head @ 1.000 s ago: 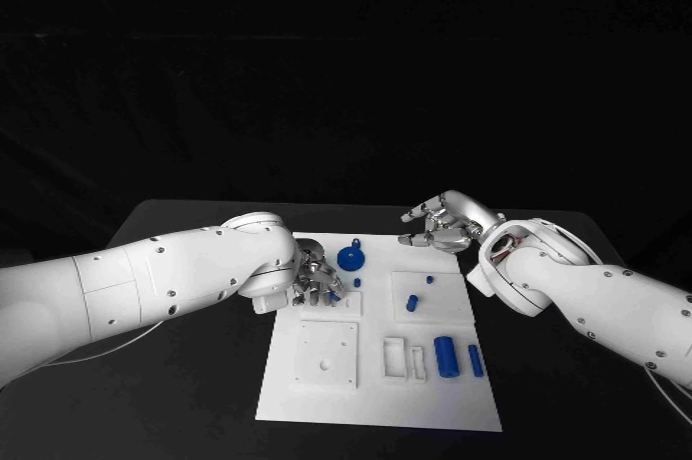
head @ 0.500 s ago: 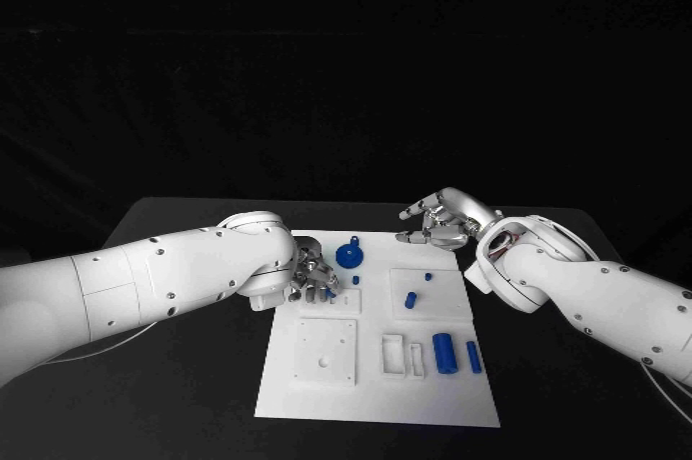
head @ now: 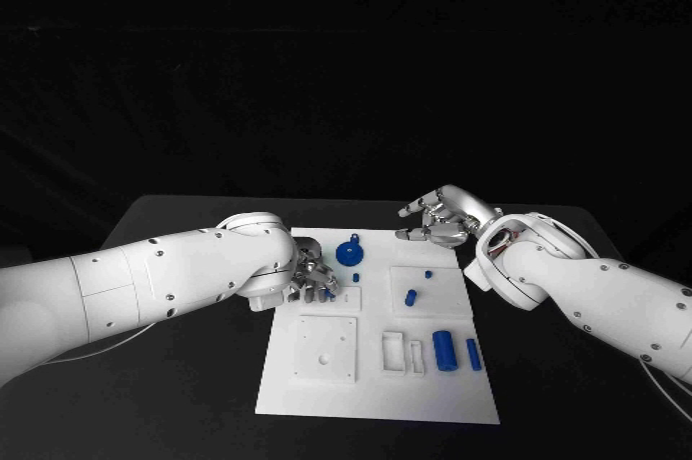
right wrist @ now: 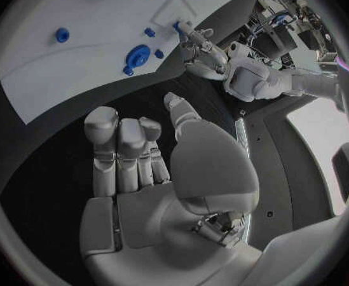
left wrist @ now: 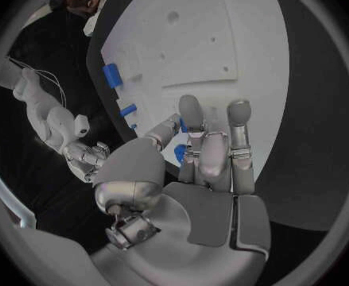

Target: Assemble the parts on the task board

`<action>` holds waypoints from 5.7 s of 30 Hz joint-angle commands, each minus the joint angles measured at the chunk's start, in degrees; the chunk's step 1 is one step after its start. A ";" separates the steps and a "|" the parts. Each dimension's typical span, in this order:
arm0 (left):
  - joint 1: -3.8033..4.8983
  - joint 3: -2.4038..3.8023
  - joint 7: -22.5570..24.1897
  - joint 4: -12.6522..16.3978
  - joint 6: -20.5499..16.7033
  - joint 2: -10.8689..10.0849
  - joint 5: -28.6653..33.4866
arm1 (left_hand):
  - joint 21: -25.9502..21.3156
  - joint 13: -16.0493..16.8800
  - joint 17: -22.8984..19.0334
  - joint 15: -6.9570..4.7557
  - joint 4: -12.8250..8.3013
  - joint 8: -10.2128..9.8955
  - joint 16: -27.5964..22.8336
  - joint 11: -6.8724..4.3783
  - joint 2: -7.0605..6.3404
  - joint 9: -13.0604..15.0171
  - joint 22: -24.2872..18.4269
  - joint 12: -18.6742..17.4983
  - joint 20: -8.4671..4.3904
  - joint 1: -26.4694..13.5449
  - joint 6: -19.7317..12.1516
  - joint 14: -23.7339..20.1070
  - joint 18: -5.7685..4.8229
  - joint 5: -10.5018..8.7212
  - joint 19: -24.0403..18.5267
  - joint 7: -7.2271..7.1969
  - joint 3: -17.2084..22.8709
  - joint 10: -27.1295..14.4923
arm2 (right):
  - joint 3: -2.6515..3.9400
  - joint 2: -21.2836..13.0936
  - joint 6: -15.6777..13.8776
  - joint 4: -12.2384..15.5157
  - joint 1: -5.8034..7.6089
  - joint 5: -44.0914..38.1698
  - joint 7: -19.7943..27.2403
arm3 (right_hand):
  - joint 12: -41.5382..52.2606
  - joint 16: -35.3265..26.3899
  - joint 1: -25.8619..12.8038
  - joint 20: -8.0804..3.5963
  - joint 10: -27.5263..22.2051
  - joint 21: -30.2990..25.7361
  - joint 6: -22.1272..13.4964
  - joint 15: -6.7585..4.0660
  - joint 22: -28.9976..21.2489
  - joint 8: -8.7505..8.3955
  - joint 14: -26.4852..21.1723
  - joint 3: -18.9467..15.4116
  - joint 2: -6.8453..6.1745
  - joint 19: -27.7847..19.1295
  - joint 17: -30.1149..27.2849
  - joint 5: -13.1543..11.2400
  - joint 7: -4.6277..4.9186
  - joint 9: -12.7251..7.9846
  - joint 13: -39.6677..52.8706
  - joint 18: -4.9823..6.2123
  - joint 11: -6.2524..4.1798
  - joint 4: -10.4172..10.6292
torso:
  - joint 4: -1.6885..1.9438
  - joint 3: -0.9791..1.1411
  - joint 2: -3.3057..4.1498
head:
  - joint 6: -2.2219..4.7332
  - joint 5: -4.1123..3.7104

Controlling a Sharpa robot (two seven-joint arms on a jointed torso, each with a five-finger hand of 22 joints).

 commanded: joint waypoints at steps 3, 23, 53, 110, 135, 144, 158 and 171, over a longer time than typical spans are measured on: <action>-0.07 0.00 0.93 0.55 0.24 -0.09 -0.25 | -0.27 -0.06 0.06 -0.34 -1.33 0.16 -0.24 -1.63 0.74 -0.07 1.03 -0.26 -0.04 0.32 8.68 0.15 -0.15 0.43 -0.30 -6.92 1.76 1.26 | 0.03 0.22 0.45 -0.02 -0.07 -2.21 0.36 | -0.30 -0.22 -0.11 0.10 -0.49 -0.18 0.28 0.12 5.68 -0.16 -0.18 -0.05 0.17 0.16 -0.07 -0.21 0.07 -0.01 -0.02 0.20 -0.04 -0.30 | -0.12 0.09 -0.03 | 0.05 -0.02; -0.09 -0.01 1.06 0.94 0.58 -0.38 -0.30 | -0.38 -0.04 0.18 -0.28 -1.55 0.13 -0.20 -1.62 0.61 -0.22 1.02 -0.19 0.02 0.42 8.79 0.13 -0.11 0.81 -0.30 -6.93 1.74 1.27 | 0.03 0.43 0.54 -0.43 -0.26 -2.39 0.39 | -0.33 -0.23 -0.18 0.09 -0.49 -0.18 0.36 0.11 5.68 -0.16 -0.17 0.06 0.20 0.17 -0.08 -0.21 0.06 -0.01 -0.04 0.20 -0.06 -0.34 | 0.04 0.05 0.00 | -0.19 0.02; -0.30 -0.10 1.38 0.13 2.06 -0.19 -0.53 | -0.46 -0.04 0.17 -0.25 -1.36 0.11 -0.28 -1.60 0.40 -0.28 1.03 -0.26 0.06 0.91 8.73 0.13 -0.10 0.76 -0.34 -6.91 1.54 1.27 | 0.03 0.45 0.62 -0.50 -0.36 -2.39 0.41 | -0.33 -0.23 -0.18 0.09 -0.49 -0.18 0.36 0.11 5.68 -0.16 -0.17 0.06 0.20 0.17 -0.08 -0.21 0.06 -0.01 -0.04 0.20 -0.06 -0.34 | -0.04 0.08 -0.01 | -0.26 -0.03; -1.47 -0.40 0.86 -1.39 4.29 1.54 -1.45 | -0.51 -0.20 -0.01 -0.25 -1.11 0.28 -0.44 -1.61 0.33 -0.11 1.03 -0.26 0.07 1.25 8.58 0.14 -0.07 1.12 -0.28 -6.90 1.56 1.27 | 0.03 0.30 0.86 -0.46 -0.38 -2.39 0.34 | -0.30 -0.20 -0.43 0.09 -0.47 -0.20 0.26 0.11 5.69 -0.17 -0.13 0.21 0.26 0.20 -0.05 -0.26 0.06 -0.02 -0.04 0.20 -0.05 -0.56 | -0.05 0.11 0.05 | -0.52 -0.28; -1.52 -0.40 0.78 -2.03 3.72 1.82 -1.03 | -0.78 -0.15 0.15 -0.26 2.47 0.40 -0.38 -1.62 0.91 0.00 1.02 -0.06 0.06 -1.20 8.77 0.16 -0.23 -5.82 -0.12 -7.03 -1.63 1.27 | 0.03 0.34 0.91 -0.54 -0.39 -2.38 0.35 | -0.30 -0.20 -0.43 0.09 -0.47 -0.20 0.26 0.11 5.69 -0.17 -0.13 0.21 0.26 0.20 -0.05 -0.26 0.06 -0.02 -0.04 0.20 -0.05 -0.56 | -0.05 0.11 0.00 | -0.48 -0.25; -1.52 -0.40 0.88 -2.11 3.92 1.88 -0.97 | -0.83 -0.11 0.29 -0.29 4.16 0.40 -0.36 -1.64 0.36 0.00 1.03 -0.07 0.01 -1.80 8.77 0.16 -0.28 -5.69 -0.13 -7.07 -1.66 1.27 | 0.03 0.34 0.91 -0.56 -0.39 -2.38 0.35 | -0.35 -0.25 -0.26 0.09 -0.51 -0.26 0.29 0.11 5.68 -0.17 -0.14 0.32 0.23 0.20 -0.06 0.07 0.07 -0.01 -0.09 0.20 -0.06 -0.57 | -0.02 0.11 0.03 | -0.52 -0.30; -1.52 -0.39 1.14 -2.16 3.39 1.92 -0.66 | -0.82 -0.12 0.39 -0.32 3.19 0.42 -0.40 -1.65 0.83 0.09 1.03 -0.10 -0.03 -4.69 8.72 0.16 -0.29 -2.81 -0.14 -7.06 0.53 1.27 | 0.03 0.44 0.94 -0.68 -0.44 -2.38 0.37 | -0.35 -0.29 -0.29 0.08 -0.52 -0.30 0.27 0.09 5.67 -0.17 -0.15 0.41 0.21 0.18 -0.09 0.64 0.07 -0.01 -0.08 0.20 -0.07 -0.62 | -0.05 0.10 0.01 | -0.52 -0.24; -1.52 -0.38 0.82 -2.17 4.05 1.78 -0.67 | -0.77 -0.15 0.36 -0.32 2.08 0.36 -0.45 -1.62 1.29 0.01 1.05 -0.20 -0.02 -4.50 8.71 0.15 -0.26 0.13 -0.19 -7.01 1.97 1.26 | 0.03 0.40 1.09 -0.70 -0.48 -2.38 0.37 | -0.40 -0.28 -0.35 0.07 -0.55 -0.29 0.22 0.09 5.67 -0.17 -0.15 0.43 0.17 0.19 -0.08 0.77 0.08 -0.02 -0.12 0.20 -0.07 -0.63 | 0.00 0.08 0.00 | -0.60 -0.30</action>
